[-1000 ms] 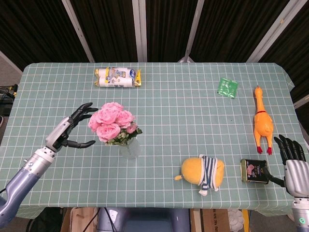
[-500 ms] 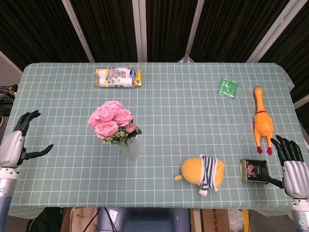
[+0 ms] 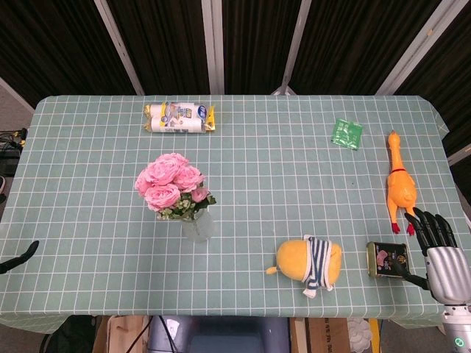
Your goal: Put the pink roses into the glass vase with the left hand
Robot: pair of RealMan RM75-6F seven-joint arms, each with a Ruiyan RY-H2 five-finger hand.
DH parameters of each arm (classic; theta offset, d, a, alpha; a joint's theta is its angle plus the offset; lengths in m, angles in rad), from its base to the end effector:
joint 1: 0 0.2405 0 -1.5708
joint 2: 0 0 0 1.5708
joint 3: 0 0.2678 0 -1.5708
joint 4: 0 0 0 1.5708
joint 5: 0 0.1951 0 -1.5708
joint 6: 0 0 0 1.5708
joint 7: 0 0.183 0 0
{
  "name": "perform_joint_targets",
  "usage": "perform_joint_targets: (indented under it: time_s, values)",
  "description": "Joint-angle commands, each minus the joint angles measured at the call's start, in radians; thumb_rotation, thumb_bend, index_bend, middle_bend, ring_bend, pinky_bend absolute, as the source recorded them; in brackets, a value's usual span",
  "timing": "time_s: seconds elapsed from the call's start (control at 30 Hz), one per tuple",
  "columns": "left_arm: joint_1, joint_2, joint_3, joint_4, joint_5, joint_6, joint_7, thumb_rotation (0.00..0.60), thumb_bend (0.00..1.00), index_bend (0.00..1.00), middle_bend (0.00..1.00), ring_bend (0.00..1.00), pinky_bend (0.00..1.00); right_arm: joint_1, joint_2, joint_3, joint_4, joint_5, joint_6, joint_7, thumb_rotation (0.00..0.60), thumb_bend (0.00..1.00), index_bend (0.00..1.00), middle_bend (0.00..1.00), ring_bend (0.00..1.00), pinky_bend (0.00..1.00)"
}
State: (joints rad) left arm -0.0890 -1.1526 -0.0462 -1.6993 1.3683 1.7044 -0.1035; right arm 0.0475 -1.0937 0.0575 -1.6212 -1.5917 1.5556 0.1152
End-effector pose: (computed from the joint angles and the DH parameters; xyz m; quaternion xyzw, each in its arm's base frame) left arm -0.3073 0.2137 0.2037 -0.4675 -0.4108 -0.4867 0.6130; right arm -0.3018 -0.2085 0.1914 0.5808 -0.3852 0.4466 0.5611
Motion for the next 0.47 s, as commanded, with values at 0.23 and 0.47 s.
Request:
perform_joint_targets:
  time_s: [0.23,0.47]
  values:
    - [-0.003,0.064,0.01,0.014,-0.024,-0.098,0.06,0.6,0.27,0.14,0.13,0.0,0.08,0.009,0.017,-0.006,-0.008,0.022,-0.039,-0.026,0.6,0.27,0.12,0.07,0.04,0.0]
    - [-0.011,0.047,0.008,0.05,0.059,-0.091,0.037,0.6,0.28,0.13,0.13,0.0,0.06,0.005,0.022,-0.009,-0.013,0.021,-0.034,-0.029,0.6,0.27,0.12,0.07,0.04,0.0]
